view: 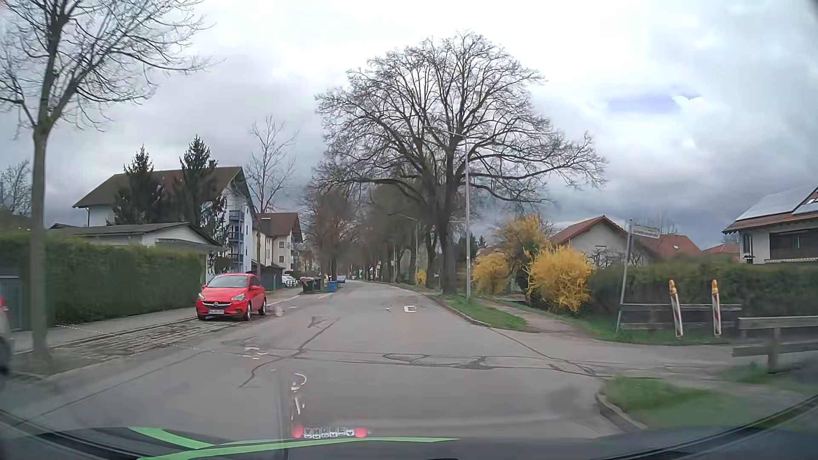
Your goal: Follow the waypoints while adhering to traffic rules and regulations
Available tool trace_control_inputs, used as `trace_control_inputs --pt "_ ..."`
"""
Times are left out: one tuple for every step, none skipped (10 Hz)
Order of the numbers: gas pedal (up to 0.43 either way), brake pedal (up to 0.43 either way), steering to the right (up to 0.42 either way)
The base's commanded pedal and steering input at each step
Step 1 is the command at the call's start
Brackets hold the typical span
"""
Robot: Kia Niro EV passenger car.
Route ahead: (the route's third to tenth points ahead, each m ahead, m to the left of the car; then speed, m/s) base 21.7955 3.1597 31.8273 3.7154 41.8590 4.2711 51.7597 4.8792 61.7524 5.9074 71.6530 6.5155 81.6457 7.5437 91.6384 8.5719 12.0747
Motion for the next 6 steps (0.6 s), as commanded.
trace_control_inputs --pt "0.098 0.0 -0.001" --pt "0.098 0.0 -0.001" --pt "0.098 0.0 -0.001" --pt "0.098 0.0 -0.002" --pt "0.098 0.0 -0.002" --pt "0.098 0.0 -0.003"
